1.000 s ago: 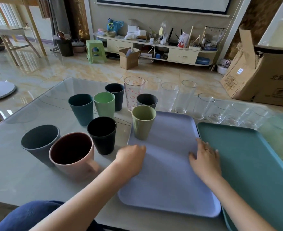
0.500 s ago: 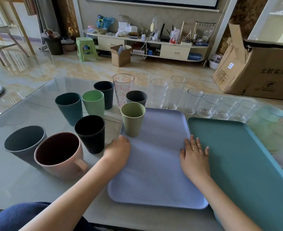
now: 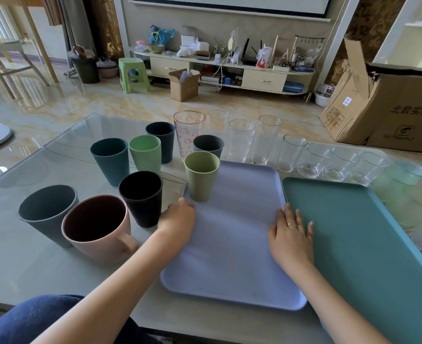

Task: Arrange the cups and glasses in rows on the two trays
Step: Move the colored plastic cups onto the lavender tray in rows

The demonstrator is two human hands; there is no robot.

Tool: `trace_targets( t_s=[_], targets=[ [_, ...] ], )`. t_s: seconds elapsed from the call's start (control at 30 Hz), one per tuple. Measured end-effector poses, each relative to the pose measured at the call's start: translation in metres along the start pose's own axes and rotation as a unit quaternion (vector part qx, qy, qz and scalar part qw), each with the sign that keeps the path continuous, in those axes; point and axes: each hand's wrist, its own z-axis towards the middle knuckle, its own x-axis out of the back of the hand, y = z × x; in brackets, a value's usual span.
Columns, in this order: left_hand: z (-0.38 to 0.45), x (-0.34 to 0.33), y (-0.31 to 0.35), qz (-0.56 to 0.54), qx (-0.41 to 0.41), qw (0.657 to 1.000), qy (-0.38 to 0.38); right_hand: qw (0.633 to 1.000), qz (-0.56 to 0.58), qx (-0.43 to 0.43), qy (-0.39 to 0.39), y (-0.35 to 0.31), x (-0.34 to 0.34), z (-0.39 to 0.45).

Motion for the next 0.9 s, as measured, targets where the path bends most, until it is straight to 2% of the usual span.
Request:
trace_targets(
  t_s=[0.17,0.27,0.33,0.37,0.43,0.5,0.57,0.63,0.7,0.73,0.83,0.9],
  targets=[
    [-0.008,0.009,-0.001,-0.004,-0.042,0.999,0.016,1.0,-0.021,-0.011,-0.005,-0.006,0.007,0.0],
    [-0.016,0.03,-0.01,-0.063,-0.068,0.992,0.084,0.994,0.031,0.044,0.097,-0.025,0.016,-0.001],
    [-0.022,0.046,-0.022,-0.133,-0.068,0.977,0.152,0.966,0.133,0.129,0.182,-0.05,0.024,-0.004],
    [-0.026,0.054,-0.03,-0.181,-0.06,0.963,0.189,0.944,0.185,0.185,0.2,-0.065,0.029,-0.005],
    [-0.032,0.07,-0.05,-0.266,-0.022,0.93,0.254,0.901,0.259,0.307,0.166,-0.101,0.041,-0.009],
    [-0.034,0.079,-0.076,-0.282,0.022,0.914,0.291,0.867,0.288,0.396,0.09,-0.134,0.052,-0.015],
    [-0.028,0.076,-0.102,-0.25,0.045,0.931,0.262,0.861,0.25,0.441,0.031,-0.163,0.053,-0.015],
    [-0.023,0.067,-0.117,-0.255,0.04,0.947,0.19,0.872,0.195,0.449,0.007,-0.184,0.047,-0.013],
    [-0.018,0.06,-0.122,-0.274,0.013,0.949,0.154,0.877,0.189,0.441,0.004,-0.196,0.043,-0.01],
    [-0.017,0.059,-0.122,-0.283,0.001,0.946,0.161,0.875,0.197,0.442,0.008,-0.199,0.042,-0.008],
    [-0.017,0.065,-0.118,-0.34,-0.016,0.91,0.238,0.861,0.227,0.452,0.051,-0.194,0.045,-0.005],
    [-0.018,0.071,-0.112,-0.36,-0.058,0.885,0.291,0.859,0.23,0.447,0.1,-0.182,0.053,-0.005]
  ],
)
